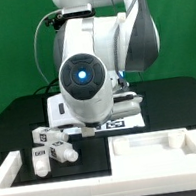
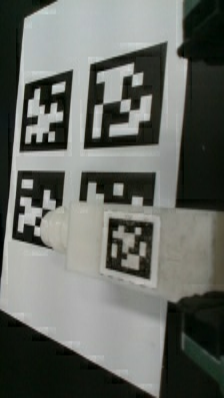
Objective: Assemble one leg
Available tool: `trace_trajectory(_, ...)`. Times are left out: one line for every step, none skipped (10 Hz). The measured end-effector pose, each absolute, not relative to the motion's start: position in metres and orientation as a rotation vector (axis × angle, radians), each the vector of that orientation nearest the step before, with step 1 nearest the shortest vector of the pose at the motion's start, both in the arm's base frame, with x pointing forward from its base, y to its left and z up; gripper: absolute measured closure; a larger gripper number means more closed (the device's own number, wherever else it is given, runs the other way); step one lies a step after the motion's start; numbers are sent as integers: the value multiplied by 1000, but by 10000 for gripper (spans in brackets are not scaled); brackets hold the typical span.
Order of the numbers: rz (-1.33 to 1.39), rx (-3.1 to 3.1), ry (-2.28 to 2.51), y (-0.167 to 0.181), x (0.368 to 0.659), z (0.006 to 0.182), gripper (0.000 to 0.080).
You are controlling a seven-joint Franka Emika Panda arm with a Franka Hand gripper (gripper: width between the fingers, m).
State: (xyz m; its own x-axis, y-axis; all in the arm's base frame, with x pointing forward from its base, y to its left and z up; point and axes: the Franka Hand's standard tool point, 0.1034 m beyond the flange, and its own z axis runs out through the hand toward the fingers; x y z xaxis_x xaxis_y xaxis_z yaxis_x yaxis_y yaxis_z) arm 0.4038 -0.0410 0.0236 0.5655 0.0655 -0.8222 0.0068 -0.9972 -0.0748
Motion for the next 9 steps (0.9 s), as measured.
trace_trajectory(1430, -2726, -63, -41, 404, 23, 151)
trace_trajectory(1428, -2725, -62, -41, 405, 23, 151)
trace_trajectory(1427, -2723, -61, -41, 404, 23, 151)
trace_trajectory(1428, -2723, -61, -41, 404, 23, 151)
trace_trajectory(1428, -2723, -61, -41, 404, 23, 151)
trace_trajectory(1428, -2723, -61, -41, 404, 23, 151)
trace_trajectory(1428, -2723, -61, -41, 404, 23, 151)
trace_trajectory(1477, -2707, -83, -43, 405, 33, 151)
trace_trajectory(1518, -2697, -110, -48, 410, 45, 151)
